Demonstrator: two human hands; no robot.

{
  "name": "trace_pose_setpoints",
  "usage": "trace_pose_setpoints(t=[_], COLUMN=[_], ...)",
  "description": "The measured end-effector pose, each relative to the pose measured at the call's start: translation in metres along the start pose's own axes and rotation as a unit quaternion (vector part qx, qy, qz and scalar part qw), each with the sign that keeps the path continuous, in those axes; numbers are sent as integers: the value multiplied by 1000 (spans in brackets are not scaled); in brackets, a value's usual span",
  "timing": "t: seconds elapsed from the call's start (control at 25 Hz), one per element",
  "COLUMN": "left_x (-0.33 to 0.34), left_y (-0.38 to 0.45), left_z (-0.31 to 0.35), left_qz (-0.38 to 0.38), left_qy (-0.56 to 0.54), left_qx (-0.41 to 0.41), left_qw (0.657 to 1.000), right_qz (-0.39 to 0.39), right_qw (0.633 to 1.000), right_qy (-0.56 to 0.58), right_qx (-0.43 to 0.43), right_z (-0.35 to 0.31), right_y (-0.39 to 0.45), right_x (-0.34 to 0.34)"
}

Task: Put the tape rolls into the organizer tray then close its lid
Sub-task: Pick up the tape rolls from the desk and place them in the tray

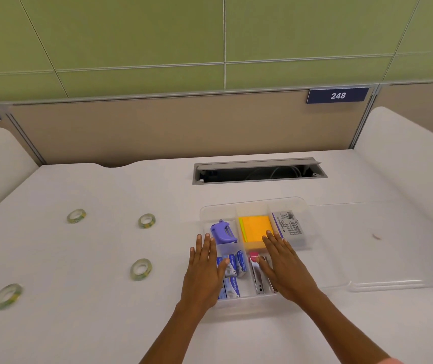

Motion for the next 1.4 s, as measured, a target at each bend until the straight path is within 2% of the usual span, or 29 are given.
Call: trace_pose_setpoints(t=[0.36,0.6,0.68,0.8,0.96,1.08,1.24,1.4], left_x=[0,-3,-12,-38,-69,-87,-85,-82], left_y=[-4,-4,-5,-13,-37,-57,-74,-83], left_z=[-1,0,2,-10,-64,-116,-171,-188], left_qz=[-4,-15,5,83,169,229,195,167], left_qy=[-61,-69,-127,-228,-217,-150,-81,-72], left_qx=[-24,-26,-26,-40,-66,-105,-171,-171], left_qw=[998,997,992,969,959,956,962,968], right_qz=[26,11,-1,9,73,72,20,-54], right_qw=[999,1000,1000,1000,994,986,976,973], right_qy=[34,20,14,28,74,129,168,159], right_qx=[10,4,1,7,-23,-72,-136,-159], right_z=[1,-1,-3,-12,-62,-123,-201,-245], right_y=[0,0,1,6,22,30,25,16], right_x=[-4,-4,-6,-17,-37,-29,14,67])
Point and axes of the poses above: each hand's wrist, its own y-axis towards the middle knuckle, its own x-axis out of the palm, z = x × y, the point moved 9 cm from there along y, towards the middle knuckle, and after that the axes turned 14 degrees about z, right-handed, at the moved point
